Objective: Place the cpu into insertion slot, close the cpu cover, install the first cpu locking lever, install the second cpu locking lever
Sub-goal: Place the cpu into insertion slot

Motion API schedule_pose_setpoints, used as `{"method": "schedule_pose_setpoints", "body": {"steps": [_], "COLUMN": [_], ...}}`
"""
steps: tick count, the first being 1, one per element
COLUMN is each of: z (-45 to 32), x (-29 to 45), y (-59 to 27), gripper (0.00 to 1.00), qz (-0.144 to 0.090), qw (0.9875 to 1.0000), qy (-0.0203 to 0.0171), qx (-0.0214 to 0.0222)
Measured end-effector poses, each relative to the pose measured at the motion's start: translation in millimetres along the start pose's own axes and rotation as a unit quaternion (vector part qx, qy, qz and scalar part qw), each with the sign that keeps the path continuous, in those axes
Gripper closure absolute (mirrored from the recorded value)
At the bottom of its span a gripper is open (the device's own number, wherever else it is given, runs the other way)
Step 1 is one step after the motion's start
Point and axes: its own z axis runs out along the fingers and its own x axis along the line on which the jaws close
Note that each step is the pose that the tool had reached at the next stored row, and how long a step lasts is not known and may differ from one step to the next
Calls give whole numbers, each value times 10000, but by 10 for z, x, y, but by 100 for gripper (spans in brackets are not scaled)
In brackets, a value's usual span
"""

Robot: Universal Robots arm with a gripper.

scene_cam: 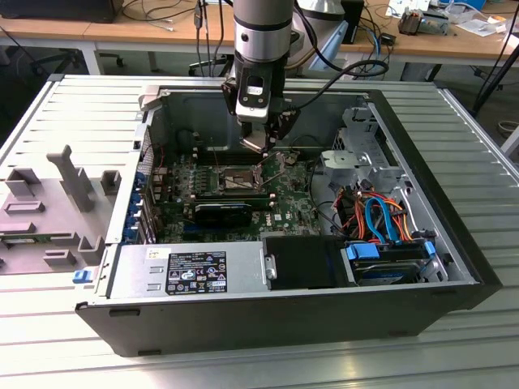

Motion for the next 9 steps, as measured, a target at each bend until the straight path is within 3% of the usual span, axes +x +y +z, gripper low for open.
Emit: {"method": "schedule_pose_setpoints", "body": {"steps": [9], "z": [0], "x": [0], "y": [0], "gripper": [45], "qz": [35], "qw": [10000], "qy": [-3], "qx": [-1]}}
